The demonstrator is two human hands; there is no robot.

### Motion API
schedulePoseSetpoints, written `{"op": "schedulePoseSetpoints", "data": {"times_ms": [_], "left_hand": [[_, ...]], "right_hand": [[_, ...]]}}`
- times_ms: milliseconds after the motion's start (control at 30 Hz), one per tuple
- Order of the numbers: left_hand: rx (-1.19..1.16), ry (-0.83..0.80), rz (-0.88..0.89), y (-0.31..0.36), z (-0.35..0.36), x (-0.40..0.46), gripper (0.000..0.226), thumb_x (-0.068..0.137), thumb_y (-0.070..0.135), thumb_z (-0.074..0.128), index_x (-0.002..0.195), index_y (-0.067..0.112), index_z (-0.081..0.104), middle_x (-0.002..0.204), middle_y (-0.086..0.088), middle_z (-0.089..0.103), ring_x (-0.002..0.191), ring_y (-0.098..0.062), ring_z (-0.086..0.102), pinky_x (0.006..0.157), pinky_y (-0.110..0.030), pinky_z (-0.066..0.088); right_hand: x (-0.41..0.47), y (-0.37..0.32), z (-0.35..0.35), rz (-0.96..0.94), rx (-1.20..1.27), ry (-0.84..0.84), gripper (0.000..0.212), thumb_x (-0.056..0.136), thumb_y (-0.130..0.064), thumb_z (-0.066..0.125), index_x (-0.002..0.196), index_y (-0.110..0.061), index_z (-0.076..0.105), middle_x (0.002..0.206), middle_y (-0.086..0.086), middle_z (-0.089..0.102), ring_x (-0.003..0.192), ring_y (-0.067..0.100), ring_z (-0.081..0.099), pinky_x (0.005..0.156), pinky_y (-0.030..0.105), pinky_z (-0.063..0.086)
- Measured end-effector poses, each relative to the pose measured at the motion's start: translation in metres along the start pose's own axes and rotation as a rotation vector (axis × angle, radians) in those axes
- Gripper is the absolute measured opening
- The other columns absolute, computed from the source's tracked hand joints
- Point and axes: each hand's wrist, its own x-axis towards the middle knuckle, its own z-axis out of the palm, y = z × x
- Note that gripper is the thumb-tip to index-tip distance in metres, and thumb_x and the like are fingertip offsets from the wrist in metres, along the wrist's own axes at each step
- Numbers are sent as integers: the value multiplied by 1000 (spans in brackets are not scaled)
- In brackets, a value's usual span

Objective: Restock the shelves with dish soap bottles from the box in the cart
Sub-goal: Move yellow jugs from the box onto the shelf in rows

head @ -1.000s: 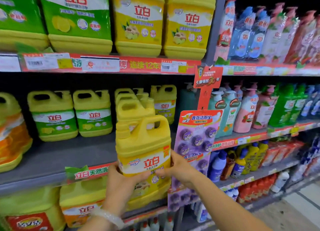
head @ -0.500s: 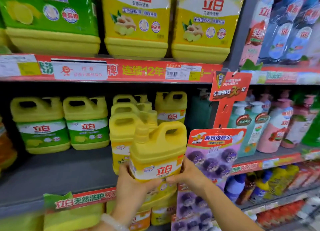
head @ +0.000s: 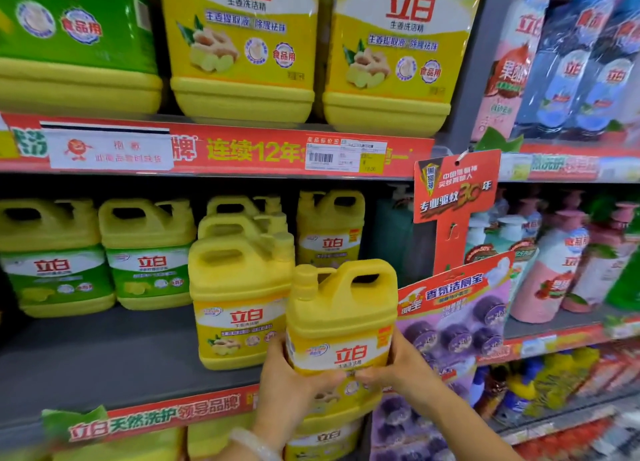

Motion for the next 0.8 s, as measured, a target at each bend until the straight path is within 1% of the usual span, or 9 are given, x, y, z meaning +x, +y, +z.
{"op": "schedulePoseSetpoints", "data": {"times_ms": [67,133,233,300,367,467,533,633,800], "left_hand": [[3,-16,1,0,6,8,85,39,6,95,110,16,49,98,1,68,90,-14,65,78,-34,53],[10,-43,-1,1,12,15,81,40,8,95,109,16,53,100,-2,70,92,-17,67,82,-38,55],[11,-57,16,2,18,26,66,47,5,92,98,23,56,96,2,70,88,-11,67,72,-26,54],[4,-64,12,1,21,31,62,50,7,91,98,24,57,97,3,70,88,-10,67,72,-25,54],[-2,-70,1,2,22,35,65,51,11,92,106,21,57,102,1,71,92,-14,68,78,-32,55],[6,-59,4,7,24,40,75,49,17,93,114,17,57,105,-1,70,96,-17,67,84,-38,55],[9,-63,24,12,25,45,75,51,14,91,117,15,55,104,0,70,95,-17,67,79,-33,57],[19,-72,64,17,25,49,75,54,10,90,118,16,52,104,2,68,93,-13,66,63,-15,55],[61,-79,144,15,24,42,59,61,4,85,105,27,52,98,6,68,82,-2,68,56,-12,52]], "right_hand": [[1,-1,-5,-16,15,29,88,42,-13,88,121,-13,50,109,14,70,101,30,68,77,39,57],[2,-3,-10,-19,5,62,88,41,-18,88,121,-12,51,109,12,71,101,29,68,80,40,57],[6,-7,-15,-34,-29,94,92,39,-32,92,120,-14,53,109,8,71,101,26,68,83,41,55],[8,-9,-16,-38,-19,93,91,41,-36,92,121,-17,53,111,6,71,103,24,67,86,43,55],[10,-11,-17,-35,9,92,77,53,-25,90,121,-18,53,111,5,71,103,24,67,88,43,55],[15,-15,-18,-44,44,95,61,63,-12,83,116,-20,55,111,5,71,100,21,69,81,35,57],[19,-16,-19,-61,53,109,54,68,-4,79,116,-17,56,108,4,72,97,19,70,73,29,57],[24,-15,-18,-90,47,142,48,74,5,72,115,-15,55,104,2,73,91,14,71,67,23,55],[29,-7,-17,-109,7,159,59,70,-5,79,120,-15,52,109,3,71,100,19,68,80,35,57]]}}
